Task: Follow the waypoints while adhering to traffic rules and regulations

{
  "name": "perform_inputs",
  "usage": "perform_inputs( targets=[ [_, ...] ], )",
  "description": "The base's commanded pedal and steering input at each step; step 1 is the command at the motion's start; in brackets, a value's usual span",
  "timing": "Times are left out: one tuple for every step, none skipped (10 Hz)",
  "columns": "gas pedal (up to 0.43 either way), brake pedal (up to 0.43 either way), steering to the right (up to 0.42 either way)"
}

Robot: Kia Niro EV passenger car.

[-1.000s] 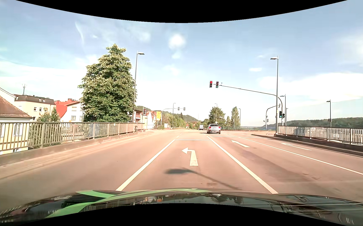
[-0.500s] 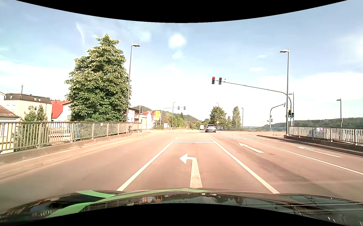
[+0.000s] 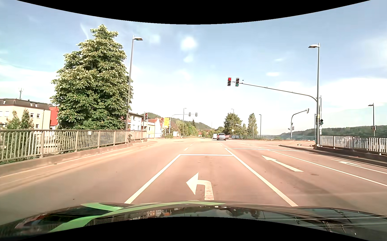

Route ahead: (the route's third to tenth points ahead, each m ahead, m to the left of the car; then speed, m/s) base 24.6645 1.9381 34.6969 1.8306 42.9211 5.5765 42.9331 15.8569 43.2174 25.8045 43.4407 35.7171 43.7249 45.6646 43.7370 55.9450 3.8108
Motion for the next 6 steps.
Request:
perform_inputs(
  targets=[
    [0.000, 0.000, 0.008],
    [0.000, 0.000, 0.009],
    [0.000, 0.000, 0.010],
    [0.000, 0.000, 0.010],
    [0.000, 0.000, 0.010],
    [0.000, 0.000, 0.010]
  ],
)
